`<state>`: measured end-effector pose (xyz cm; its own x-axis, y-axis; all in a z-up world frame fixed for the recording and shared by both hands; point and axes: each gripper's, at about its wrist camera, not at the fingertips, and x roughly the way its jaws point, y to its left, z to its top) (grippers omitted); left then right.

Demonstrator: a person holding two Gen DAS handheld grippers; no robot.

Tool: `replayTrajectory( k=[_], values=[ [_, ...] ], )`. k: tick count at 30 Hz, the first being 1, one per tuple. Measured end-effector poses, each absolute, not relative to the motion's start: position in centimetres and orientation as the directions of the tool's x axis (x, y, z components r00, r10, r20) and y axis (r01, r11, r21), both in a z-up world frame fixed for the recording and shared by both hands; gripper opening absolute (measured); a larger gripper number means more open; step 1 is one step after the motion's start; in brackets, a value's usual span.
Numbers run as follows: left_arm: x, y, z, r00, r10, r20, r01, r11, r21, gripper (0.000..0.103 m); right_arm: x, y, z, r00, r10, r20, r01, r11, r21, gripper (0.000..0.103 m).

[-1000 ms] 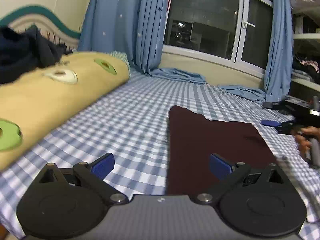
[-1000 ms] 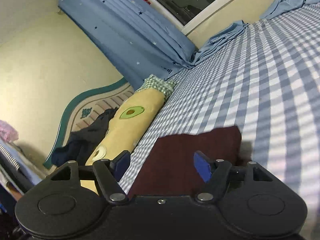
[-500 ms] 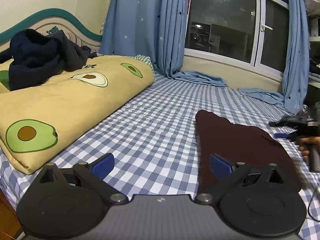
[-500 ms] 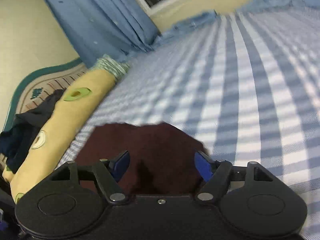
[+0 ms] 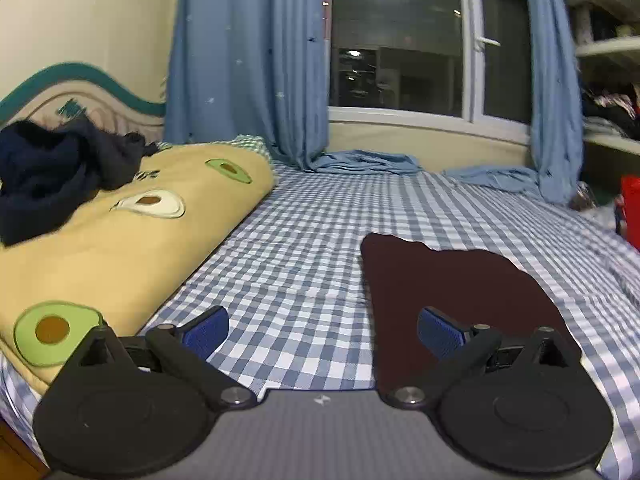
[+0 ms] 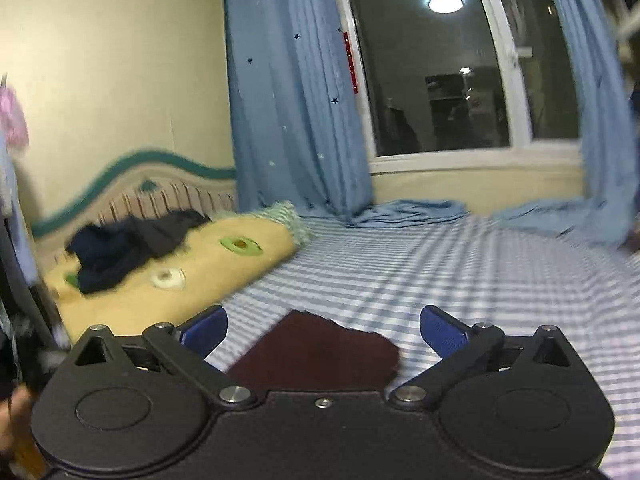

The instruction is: Fold small clothes

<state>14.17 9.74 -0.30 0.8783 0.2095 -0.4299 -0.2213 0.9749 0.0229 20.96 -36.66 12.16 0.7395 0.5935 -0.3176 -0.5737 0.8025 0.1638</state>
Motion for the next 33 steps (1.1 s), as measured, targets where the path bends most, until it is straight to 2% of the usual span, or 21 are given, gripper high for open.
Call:
replayTrajectory(
  k=[2,5,10,14,19,24,33],
  values=[
    [13.9,9.1,0.2,0.87,0.191,-0.455,-0.193,0.98,0.043,0.103,16.7,-36.9,14.1,0.768,0.537,-0.349,-0.546,0.834,0.084,0.102],
    [13.7,8.0,0.4,0.839,0.162,-0.519,-0.151,0.986,0.064,0.103,12.0,-36.3,13.9,0.798,0.477,-0.368,-0.505,0.863,0.026,0.102],
    [13.6,6.4,-0.3,0.804,0.116,-0.583,-0.103,0.993,0.056,0.103,10.3,-32.6,6.3,0.797,0.45,-0.403,-0.447,0.888,0.108,0.102],
    [13.0,6.2,-1.0,0.795,0.108,-0.597,-0.11,0.993,0.032,0.103,12.5,-29.9,-0.5,0.809,0.338,-0.482,-0.266,0.94,0.212,0.102],
    [12.3,5.8,-1.6,0.784,0.117,-0.61,-0.119,0.992,0.038,0.103,14.9,-26.7,-4.8,0.756,0.282,-0.591,-0.23,0.959,0.164,0.102],
    [11.7,5.4,-2.4,0.784,0.115,-0.61,-0.095,0.993,0.066,0.103,13.9,-24.5,-5.2,0.745,0.334,-0.578,-0.29,0.942,0.172,0.102],
    [10.6,5.5,-3.5,0.802,0.089,-0.591,-0.072,0.996,0.052,0.103,11.1,-23.9,-4.1,0.778,0.315,-0.544,-0.299,0.947,0.12,0.102]
  ],
)
